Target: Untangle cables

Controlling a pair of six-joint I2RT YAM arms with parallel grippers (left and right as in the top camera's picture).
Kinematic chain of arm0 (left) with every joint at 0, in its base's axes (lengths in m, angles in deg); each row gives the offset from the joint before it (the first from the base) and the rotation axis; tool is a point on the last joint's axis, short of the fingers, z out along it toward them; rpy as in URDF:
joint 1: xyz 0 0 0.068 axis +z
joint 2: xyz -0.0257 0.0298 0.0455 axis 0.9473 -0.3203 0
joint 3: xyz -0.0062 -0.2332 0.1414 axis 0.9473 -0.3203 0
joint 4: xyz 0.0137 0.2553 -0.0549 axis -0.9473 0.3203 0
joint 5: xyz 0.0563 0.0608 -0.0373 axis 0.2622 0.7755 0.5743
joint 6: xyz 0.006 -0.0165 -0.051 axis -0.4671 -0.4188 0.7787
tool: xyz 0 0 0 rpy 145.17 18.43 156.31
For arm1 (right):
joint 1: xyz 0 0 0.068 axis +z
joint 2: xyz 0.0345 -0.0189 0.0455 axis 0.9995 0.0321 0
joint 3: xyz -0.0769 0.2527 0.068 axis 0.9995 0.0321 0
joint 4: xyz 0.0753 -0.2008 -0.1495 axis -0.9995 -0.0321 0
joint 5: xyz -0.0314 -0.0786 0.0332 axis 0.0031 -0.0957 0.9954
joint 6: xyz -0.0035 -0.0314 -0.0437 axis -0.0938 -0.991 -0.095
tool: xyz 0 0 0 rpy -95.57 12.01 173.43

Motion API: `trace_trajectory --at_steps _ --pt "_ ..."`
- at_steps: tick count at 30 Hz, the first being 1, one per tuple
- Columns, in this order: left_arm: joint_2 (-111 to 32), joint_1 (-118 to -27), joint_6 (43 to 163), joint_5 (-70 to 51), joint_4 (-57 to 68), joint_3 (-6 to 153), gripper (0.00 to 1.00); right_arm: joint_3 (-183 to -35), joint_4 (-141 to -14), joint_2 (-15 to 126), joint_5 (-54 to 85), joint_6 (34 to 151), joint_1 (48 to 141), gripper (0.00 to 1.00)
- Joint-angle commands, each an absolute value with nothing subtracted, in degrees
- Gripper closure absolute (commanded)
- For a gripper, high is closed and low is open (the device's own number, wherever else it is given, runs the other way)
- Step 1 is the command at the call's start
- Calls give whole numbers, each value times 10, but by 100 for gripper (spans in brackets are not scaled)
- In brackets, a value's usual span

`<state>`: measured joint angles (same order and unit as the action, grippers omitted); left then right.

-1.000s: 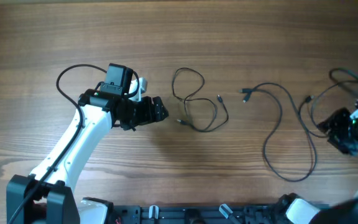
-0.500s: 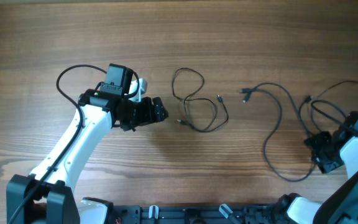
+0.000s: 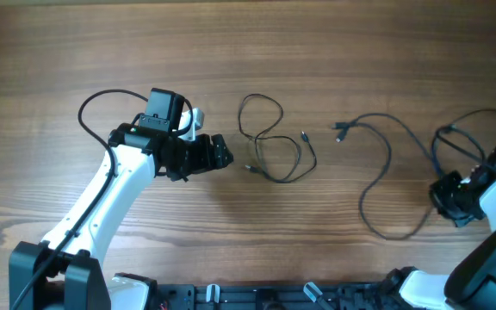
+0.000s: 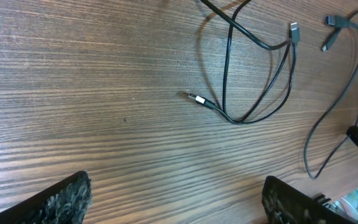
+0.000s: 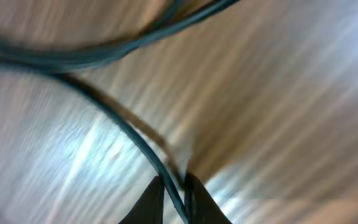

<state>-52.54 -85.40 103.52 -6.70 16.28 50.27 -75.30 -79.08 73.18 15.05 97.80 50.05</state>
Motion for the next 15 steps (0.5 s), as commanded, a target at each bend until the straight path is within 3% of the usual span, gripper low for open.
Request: trace_trajectory --at_steps 1,3,8,13,15 --pt "-528 -855 1034 -64 162 501 10 -781 -844 773 356 934 510 88" --pt "-528 -855 1034 -64 162 501 10 -853 -892 773 436 922 510 92" --pt "-528 -855 1034 -64 162 501 10 -1019 -933 773 420 936 510 96" --pt "-528 -855 1034 -64 162 501 11 -1125 -910 773 268 1022 510 96" --pt "-528 -855 1034 -64 162 501 10 -1146 -900 773 111 1065 510 96"
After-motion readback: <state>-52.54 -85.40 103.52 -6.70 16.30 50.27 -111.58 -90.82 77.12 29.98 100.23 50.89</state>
